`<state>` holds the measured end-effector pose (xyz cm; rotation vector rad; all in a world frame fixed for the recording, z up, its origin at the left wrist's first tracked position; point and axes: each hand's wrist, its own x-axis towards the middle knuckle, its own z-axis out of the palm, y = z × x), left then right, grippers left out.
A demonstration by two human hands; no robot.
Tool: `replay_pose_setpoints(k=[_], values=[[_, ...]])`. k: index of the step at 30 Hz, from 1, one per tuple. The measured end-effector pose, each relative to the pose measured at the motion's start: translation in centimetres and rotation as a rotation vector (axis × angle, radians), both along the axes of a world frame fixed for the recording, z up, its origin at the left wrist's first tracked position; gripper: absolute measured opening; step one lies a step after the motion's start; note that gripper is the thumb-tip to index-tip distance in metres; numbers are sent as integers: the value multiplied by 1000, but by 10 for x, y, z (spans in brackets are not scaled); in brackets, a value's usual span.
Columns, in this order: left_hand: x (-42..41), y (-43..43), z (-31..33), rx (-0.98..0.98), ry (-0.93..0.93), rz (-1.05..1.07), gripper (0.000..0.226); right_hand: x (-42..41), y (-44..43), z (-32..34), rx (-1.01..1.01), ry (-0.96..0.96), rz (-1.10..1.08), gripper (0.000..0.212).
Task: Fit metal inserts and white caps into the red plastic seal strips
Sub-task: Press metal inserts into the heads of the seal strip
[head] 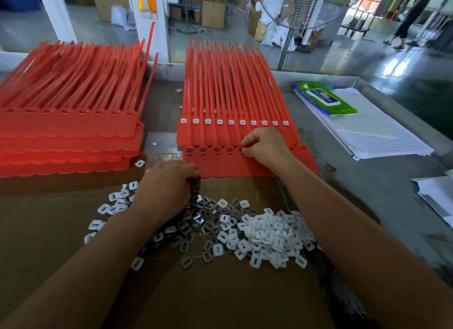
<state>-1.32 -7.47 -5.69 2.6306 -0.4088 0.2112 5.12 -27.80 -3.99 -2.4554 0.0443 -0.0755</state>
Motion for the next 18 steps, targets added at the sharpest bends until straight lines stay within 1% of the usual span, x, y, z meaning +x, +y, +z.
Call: replay_pose_setpoints(k=[3, 6, 8, 10, 13, 15, 18], values=[[0, 0, 0, 4, 3, -5, 42, -2, 1, 2, -39, -9, 19, 10], [0, 0, 1, 1, 1, -12, 43, -10, 2, 6, -23, -44, 38, 10], [0, 0, 1, 0, 4, -13, 43, -19, 4, 11, -14, -74, 87, 11], [0, 0, 0, 3, 6, -9, 43, -32, 9, 17, -17, -48, 191, 9], [-1, 0, 1, 1, 9, 8, 43, -53, 21, 24, -65, 58, 390, 6], [-1, -1, 1, 0, 10, 15, 41, -64, 30, 25, -99, 87, 496, 11], [-1, 0, 1, 17, 17, 7, 40, -74, 42, 24, -126, 94, 579, 16]])
